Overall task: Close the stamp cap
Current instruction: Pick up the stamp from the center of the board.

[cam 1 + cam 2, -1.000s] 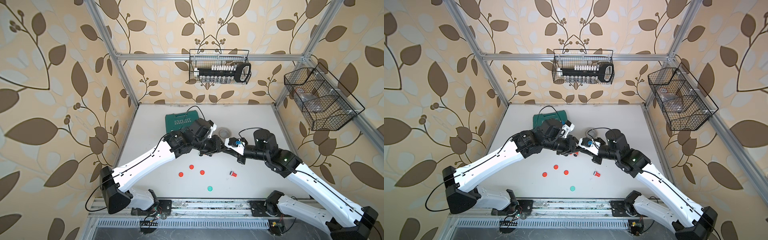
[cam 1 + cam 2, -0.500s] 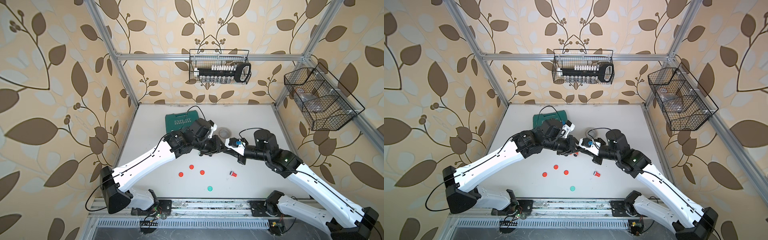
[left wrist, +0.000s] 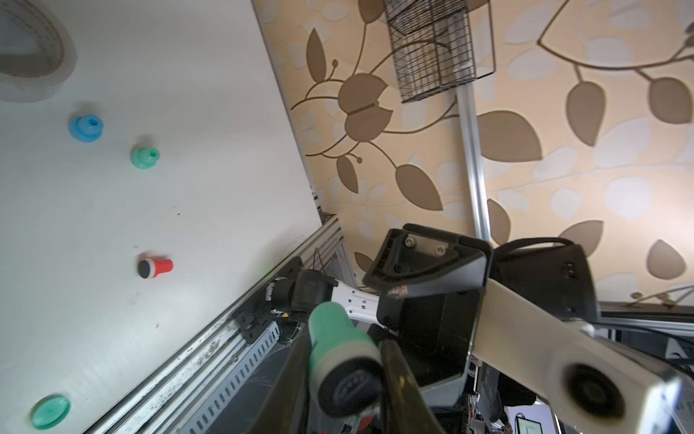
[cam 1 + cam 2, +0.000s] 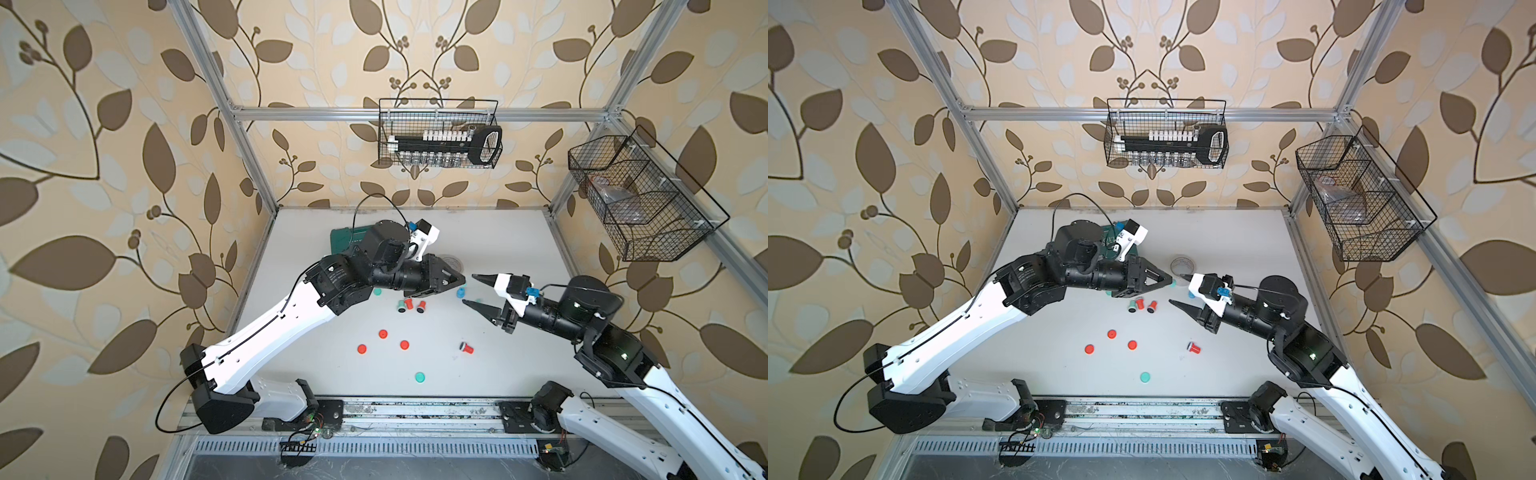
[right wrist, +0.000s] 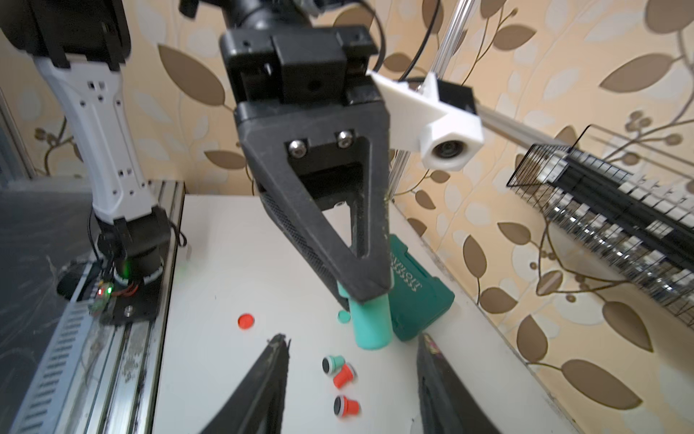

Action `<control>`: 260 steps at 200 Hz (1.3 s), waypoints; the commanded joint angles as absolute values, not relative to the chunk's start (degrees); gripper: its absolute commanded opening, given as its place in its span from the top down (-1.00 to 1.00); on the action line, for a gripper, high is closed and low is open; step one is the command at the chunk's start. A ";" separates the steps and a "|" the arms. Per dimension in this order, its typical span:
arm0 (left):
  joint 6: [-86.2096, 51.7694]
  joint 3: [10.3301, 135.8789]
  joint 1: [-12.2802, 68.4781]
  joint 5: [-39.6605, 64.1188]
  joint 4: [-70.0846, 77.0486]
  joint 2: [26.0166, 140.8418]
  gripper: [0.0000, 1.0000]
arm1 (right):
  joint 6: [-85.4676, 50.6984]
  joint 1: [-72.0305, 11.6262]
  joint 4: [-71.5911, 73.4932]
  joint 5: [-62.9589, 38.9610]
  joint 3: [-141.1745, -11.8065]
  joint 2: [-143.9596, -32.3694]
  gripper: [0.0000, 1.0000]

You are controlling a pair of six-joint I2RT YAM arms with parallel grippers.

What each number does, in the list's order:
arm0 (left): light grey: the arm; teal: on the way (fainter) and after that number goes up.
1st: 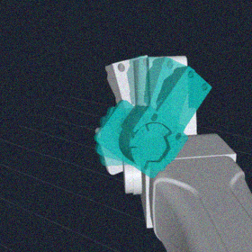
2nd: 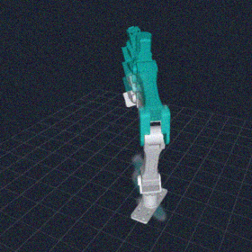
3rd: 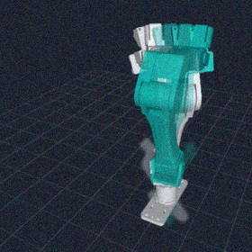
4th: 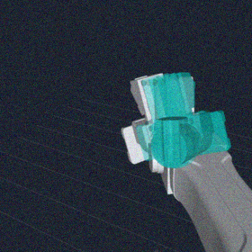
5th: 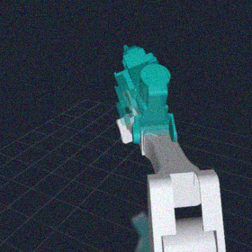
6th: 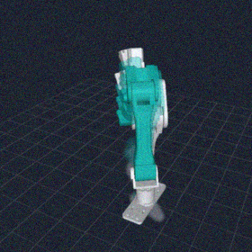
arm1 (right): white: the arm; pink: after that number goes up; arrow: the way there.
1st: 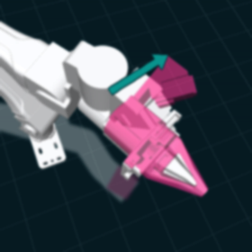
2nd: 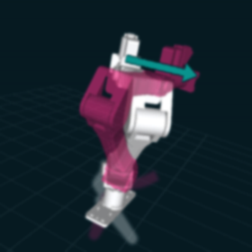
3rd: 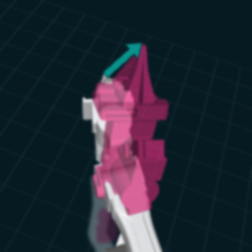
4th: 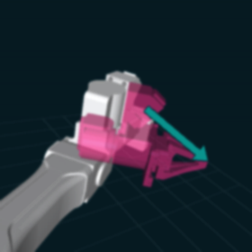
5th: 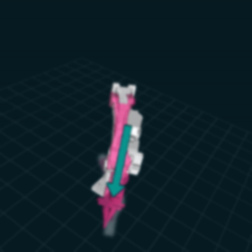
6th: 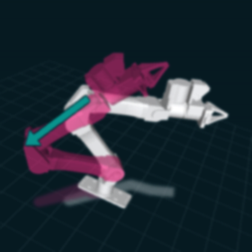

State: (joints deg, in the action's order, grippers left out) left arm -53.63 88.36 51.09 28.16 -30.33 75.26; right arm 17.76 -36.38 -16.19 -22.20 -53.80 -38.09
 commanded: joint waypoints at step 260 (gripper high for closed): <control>-69.35 92.12 51.68 48.69 -3.34 69.79 0.73 | -2.86 -37.64 23.13 -39.11 -59.50 -45.63 0.35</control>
